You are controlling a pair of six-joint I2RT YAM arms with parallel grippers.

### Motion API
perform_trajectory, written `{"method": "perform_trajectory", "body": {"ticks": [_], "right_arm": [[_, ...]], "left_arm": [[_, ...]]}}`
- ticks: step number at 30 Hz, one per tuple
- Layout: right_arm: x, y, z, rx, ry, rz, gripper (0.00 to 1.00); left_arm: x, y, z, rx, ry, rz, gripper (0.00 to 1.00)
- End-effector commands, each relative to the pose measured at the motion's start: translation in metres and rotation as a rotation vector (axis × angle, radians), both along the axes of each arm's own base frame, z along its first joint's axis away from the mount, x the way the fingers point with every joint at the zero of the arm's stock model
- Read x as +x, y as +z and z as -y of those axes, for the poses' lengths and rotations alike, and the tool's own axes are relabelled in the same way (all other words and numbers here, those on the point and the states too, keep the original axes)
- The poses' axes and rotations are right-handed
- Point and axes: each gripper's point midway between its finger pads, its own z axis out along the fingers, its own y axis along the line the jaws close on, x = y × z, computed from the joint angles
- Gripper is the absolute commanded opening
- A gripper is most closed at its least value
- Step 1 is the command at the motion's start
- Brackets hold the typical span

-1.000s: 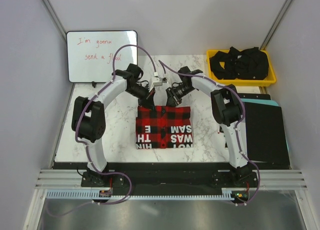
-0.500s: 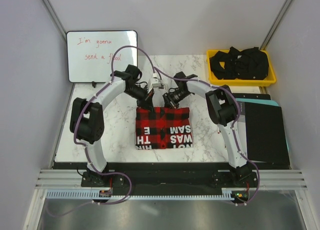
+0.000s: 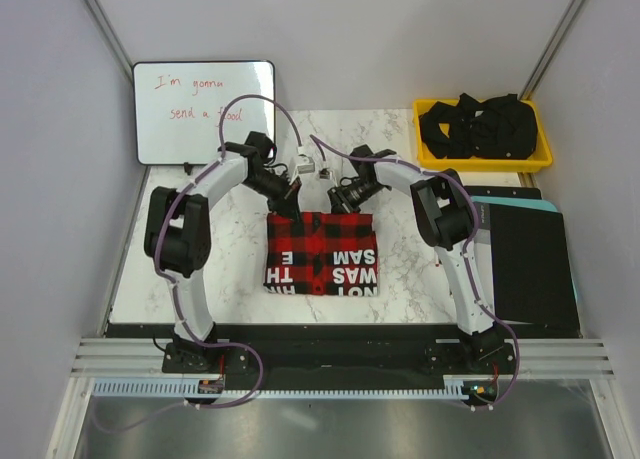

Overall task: Fold and stack the long sleeve shirts
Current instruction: Fold the shirt

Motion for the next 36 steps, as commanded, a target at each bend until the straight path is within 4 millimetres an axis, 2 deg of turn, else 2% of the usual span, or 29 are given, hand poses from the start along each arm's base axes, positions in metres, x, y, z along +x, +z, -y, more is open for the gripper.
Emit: {"method": "perform_trajectory", "body": {"ticks": [1, 6, 7, 9, 12, 13, 14, 15, 16, 17, 19, 20, 22, 23, 25, 26, 29, 32, 35, 36], "right_arm": [[0.014, 0.003, -0.001, -0.01, 0.003, 0.064, 0.17], [0.035, 0.015, 0.001, -0.003, -0.022, 0.123, 0.24], [0.041, 0.019, 0.003, -0.002, -0.032, 0.14, 0.27], [0.052, 0.029, 0.003, -0.004, -0.046, 0.18, 0.35], [0.069, 0.046, 0.013, -0.019, -0.091, 0.226, 0.43], [0.077, 0.058, 0.023, -0.021, -0.119, 0.248, 0.5], [0.081, 0.064, 0.03, -0.033, -0.133, 0.266, 0.54], [0.084, 0.07, 0.037, -0.039, -0.145, 0.278, 0.57], [0.089, 0.084, 0.05, -0.04, -0.167, 0.299, 0.65], [0.087, 0.086, 0.058, -0.05, -0.175, 0.299, 0.68], [0.079, 0.097, 0.071, -0.055, -0.184, 0.284, 0.73], [0.067, 0.092, 0.075, -0.069, -0.175, 0.251, 0.73], [0.05, 0.096, 0.078, -0.067, -0.147, 0.245, 0.76], [0.037, 0.085, 0.081, -0.082, -0.139, 0.205, 0.77], [0.027, 0.084, 0.084, -0.083, -0.121, 0.208, 0.78], [0.02, 0.077, 0.087, -0.093, -0.115, 0.185, 0.79], [0.01, 0.068, 0.089, -0.109, -0.095, 0.175, 0.86], [0.009, 0.057, 0.088, -0.132, -0.075, 0.178, 0.89], [0.01, 0.055, 0.086, -0.13, -0.067, 0.171, 0.79], [0.006, 0.057, 0.088, -0.136, -0.062, 0.154, 0.62]], "left_arm": [[0.022, -0.014, 0.007, 0.001, -0.02, 0.054, 0.02], [0.036, -0.027, 0.012, 0.023, -0.018, 0.071, 0.02], [0.037, -0.034, 0.012, 0.036, -0.019, 0.062, 0.02], [0.039, -0.035, 0.015, 0.041, -0.022, 0.065, 0.07], [0.043, -0.04, 0.01, 0.058, 0.018, 0.031, 0.21], [0.043, -0.04, 0.007, 0.059, 0.028, 0.028, 0.25], [0.044, -0.032, 0.004, 0.053, 0.048, 0.031, 0.34], [0.048, -0.027, -0.005, 0.044, 0.078, 0.027, 0.37], [0.049, -0.022, -0.009, 0.028, 0.097, 0.023, 0.4], [0.051, -0.01, -0.013, 0.019, 0.118, 0.04, 0.5], [0.052, -0.005, -0.024, 0.027, 0.145, 0.048, 0.53], [0.049, -0.005, -0.026, 0.031, 0.15, 0.045, 0.65], [0.042, -0.005, -0.032, 0.046, 0.157, 0.043, 0.68], [0.04, -0.007, -0.032, 0.047, 0.156, 0.033, 0.9], [0.036, -0.015, -0.035, 0.059, 0.163, 0.011, 0.91], [0.035, -0.018, -0.035, 0.063, 0.163, 0.002, 0.93], [0.033, -0.027, -0.036, 0.062, 0.164, -0.019, 0.96], [0.034, -0.032, -0.035, 0.061, 0.174, -0.032, 0.95], [0.035, -0.035, -0.036, 0.069, 0.176, -0.036, 0.92], [0.034, -0.035, -0.037, 0.069, 0.178, -0.036, 0.91]]}}
